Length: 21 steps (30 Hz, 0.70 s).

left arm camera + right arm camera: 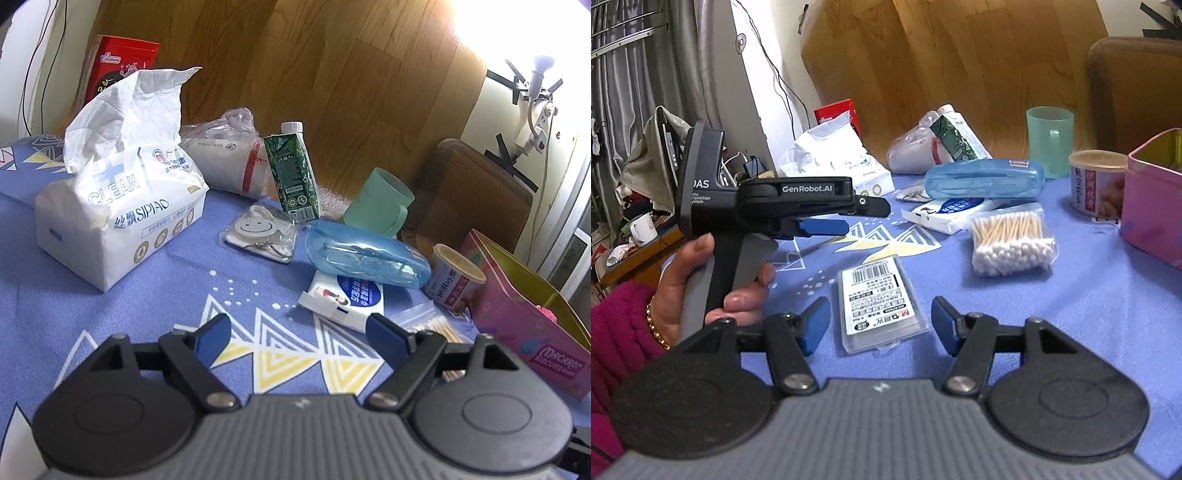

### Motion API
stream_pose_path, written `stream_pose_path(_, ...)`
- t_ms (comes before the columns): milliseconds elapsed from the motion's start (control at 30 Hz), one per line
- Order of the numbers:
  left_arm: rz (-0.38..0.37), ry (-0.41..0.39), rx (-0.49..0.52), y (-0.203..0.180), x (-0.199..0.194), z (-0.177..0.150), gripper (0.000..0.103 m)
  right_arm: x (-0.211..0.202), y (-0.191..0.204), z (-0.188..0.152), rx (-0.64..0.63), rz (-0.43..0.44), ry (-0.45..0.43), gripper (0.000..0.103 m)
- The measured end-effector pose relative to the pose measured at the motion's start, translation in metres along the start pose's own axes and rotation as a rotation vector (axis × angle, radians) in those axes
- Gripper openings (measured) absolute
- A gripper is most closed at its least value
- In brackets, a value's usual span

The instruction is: Organize soft objects

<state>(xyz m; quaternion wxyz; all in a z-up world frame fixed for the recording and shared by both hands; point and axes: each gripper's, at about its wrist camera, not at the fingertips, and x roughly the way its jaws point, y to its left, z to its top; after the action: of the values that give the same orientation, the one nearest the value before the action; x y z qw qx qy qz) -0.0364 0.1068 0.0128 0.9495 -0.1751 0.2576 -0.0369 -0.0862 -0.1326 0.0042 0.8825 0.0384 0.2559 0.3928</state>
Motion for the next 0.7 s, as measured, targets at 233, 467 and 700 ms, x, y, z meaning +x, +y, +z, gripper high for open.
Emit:
stream_pose_path(233,-0.001,0.004,0.001,-0.0004,0.0015,-0.0003,0.084,-0.0001,-0.0031,0.0013,0.015,0.002,-0.003,0.063)
stream_pose_path(467,-0.003,0.004,0.004,-0.0017,0.0019,-0.0014,0.084,-0.0001,-0.0029,0.0011,0.012,0.0,-0.002,0.063)
stream_pose_path(700,-0.008,0.011,0.013,-0.0021,0.0025,-0.001,0.084,0.0003,-0.0027,0.0012,0.004,-0.009,0.0,0.067)
